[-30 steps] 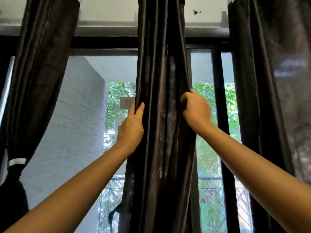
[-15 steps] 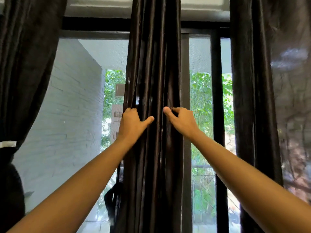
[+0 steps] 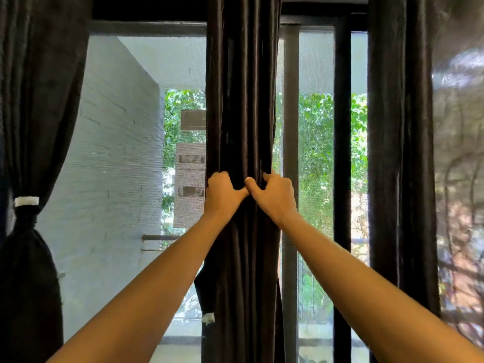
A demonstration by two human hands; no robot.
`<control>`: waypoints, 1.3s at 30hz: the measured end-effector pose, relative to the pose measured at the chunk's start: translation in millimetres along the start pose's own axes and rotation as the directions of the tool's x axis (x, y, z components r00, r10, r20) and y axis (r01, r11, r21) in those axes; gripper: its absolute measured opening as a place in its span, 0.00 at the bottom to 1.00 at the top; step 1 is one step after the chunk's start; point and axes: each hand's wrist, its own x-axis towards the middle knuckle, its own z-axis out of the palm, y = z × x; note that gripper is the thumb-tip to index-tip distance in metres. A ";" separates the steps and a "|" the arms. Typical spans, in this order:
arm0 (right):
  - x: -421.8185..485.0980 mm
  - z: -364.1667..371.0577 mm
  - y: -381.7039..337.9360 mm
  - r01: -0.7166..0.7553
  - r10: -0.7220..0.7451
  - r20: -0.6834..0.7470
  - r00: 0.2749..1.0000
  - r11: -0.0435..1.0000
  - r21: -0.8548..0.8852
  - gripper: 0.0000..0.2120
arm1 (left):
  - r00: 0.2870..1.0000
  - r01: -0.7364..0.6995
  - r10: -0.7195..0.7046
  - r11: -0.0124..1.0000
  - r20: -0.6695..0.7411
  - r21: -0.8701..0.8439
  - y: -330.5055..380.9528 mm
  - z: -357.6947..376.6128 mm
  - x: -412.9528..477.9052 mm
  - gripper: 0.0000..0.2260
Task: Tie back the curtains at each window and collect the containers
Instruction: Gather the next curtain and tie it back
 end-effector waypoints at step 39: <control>-111.0 40.4 43.7 -0.065 0.066 -0.006 0.998 0.992 0.105 0.09 | 0.976 0.062 -0.102 0.977 -0.192 -0.205 -42.2 58.2 -127.1 0.09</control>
